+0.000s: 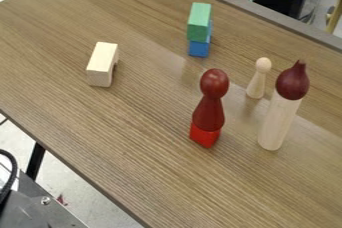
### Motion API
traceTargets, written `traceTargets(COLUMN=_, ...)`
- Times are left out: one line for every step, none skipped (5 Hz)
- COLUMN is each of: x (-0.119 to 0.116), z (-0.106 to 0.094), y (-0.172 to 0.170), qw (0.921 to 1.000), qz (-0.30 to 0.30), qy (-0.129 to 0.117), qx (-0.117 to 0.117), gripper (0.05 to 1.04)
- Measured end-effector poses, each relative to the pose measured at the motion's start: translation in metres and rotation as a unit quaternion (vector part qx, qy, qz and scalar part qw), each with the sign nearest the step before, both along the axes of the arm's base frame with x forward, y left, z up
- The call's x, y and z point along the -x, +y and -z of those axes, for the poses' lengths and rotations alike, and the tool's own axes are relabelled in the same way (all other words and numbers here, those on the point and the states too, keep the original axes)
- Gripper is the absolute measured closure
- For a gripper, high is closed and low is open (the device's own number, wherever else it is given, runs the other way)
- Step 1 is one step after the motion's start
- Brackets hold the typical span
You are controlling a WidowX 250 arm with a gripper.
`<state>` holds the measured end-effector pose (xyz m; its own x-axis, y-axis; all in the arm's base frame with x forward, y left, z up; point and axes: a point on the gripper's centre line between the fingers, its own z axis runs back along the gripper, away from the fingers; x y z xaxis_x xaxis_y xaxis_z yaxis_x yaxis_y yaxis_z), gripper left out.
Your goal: Take green block and put near the white block
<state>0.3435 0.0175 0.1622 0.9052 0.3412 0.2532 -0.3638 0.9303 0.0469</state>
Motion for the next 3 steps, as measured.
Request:
traceTargets(x=0.001, z=0.013, y=-0.001, qw=0.9998, qz=0.001, qy=0.021, qx=0.000, gripper=0.083)
traceTargets(x=-0.011, z=0.028, y=-0.001, qw=0.9997, qz=0.006, qy=0.023, qx=0.000, gripper=0.083)
traceTargets(x=-0.026, z=0.036, y=0.001, qw=0.9998, qz=0.010, qy=0.015, qx=0.008, gripper=0.083)
